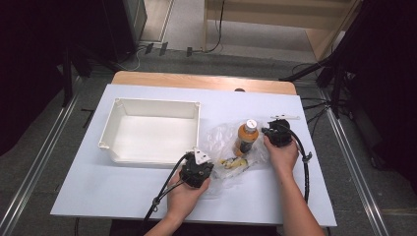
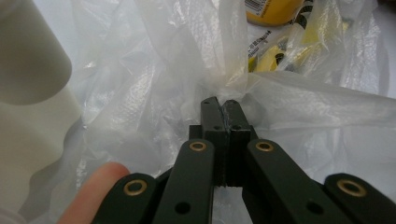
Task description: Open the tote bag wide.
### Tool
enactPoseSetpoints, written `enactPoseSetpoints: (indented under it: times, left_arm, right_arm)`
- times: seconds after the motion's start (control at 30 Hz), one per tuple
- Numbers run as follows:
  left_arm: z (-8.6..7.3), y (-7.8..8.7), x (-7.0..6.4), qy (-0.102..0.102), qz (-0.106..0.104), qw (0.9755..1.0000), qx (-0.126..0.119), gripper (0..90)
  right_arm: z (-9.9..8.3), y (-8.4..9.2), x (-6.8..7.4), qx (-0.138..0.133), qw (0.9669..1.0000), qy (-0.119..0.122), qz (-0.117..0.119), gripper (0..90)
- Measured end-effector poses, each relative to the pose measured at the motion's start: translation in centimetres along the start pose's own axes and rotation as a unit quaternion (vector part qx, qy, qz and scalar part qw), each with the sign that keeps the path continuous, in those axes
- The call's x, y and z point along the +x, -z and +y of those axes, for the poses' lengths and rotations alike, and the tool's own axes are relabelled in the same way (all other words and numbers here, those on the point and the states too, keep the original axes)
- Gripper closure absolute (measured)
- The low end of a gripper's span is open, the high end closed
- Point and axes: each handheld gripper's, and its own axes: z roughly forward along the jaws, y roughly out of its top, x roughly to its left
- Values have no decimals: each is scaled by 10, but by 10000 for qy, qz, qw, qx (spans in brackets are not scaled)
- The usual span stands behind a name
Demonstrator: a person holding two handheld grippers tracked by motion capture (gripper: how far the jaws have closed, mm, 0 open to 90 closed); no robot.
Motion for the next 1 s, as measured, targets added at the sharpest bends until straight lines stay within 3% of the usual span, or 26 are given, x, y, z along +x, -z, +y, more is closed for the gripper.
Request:
enactPoseSetpoints:
  times: [0.03, 0.07, 0.1, 0.13, 0.17, 0.2, 0.3, 0.37, 0.4, 0.57, 0.7, 0.73, 0.77, 0.8, 0.87, 0.9, 0.93, 0.97, 1.0]
  left_arm:
    - [0, 0, 0, 0, 0, 10000, 0, 892]
    - [-2, 3, -2, -81, -3, 9998, -169, 892]
    - [-3, 7, -4, -130, -26, 9991, -393, 746]
    - [-3, 7, -4, -130, -26, 9991, -393, 697]
    - [-1, 12, -5, -15, -133, 9980, -615, 649]
    - [-1, 14, -6, 13, -103, 9973, -729, 611]
    - [1, 18, -10, -65, -13, 9956, -930, 538]
    - [3, 23, -14, -164, 121, 9935, -1121, 506]
    - [7, 28, -17, -188, 164, 9911, -1309, 478]
    - [21, 29, -15, -94, 293, 9889, -1452, 383]
    - [31, 23, -13, -9, 434, 9892, -1399, 358]
    - [35, 14, -11, 82, 569, 9901, -1280, 371]
    - [35, 14, -11, 82, 569, 9901, -1280, 411]
    - [36, 7, -9, 126, 582, 9915, -1159, 525]
    - [35, 2, -6, 200, 306, 9938, -1050, 817]
    - [35, 2, -6, 200, 306, 9938, -1050, 896]
    - [34, 0, -5, 234, 317, 9946, -965, 896]
    - [32, -3, -3, 232, 264, 9957, -857, 900]
    - [32, -3, -3, 232, 264, 9957, -857, 900]
  right_arm:
    - [0, 0, 0, 0, 10000, 0, 0, 900]
    - [0, 0, -1, -46, 10000, -28, 52, 897]
    - [-1, 3, -5, -175, 9995, -106, 260, 796]
    - [-2, 5, -7, -242, 9989, -153, 361, 756]
    - [-2, 9, -9, -359, 9979, -213, 499, 729]
    - [-3, 12, -10, -431, 9970, -247, 590, 705]
    - [-2, 19, -10, -541, 9965, -195, 605, 638]
    - [-1, 28, -7, -708, 9953, -103, 659, 602]
    - [1, 34, -5, -812, 9943, -39, 696, 573]
    - [3, 41, 1, -978, 9928, 45, 689, 553]
    - [2, 40, 3, -926, 9931, 62, 721, 547]
    - [1, 39, 3, -931, 9930, 80, 728, 546]
    - [1, 39, 3, -931, 9930, 80, 728, 546]
    - [0, 38, 4, -932, 9929, 94, 735, 548]
    - [-1, 37, 5, -909, 9930, 136, 739, 555]
    - [-1, 37, 5, -909, 9930, 136, 739, 555]
    - [-2, 36, 5, -884, 9932, 145, 748, 571]
    - [-4, 34, 4, -821, 9937, 202, 732, 662]
    - [-4, 34, 4, -821, 9937, 202, 732, 662]
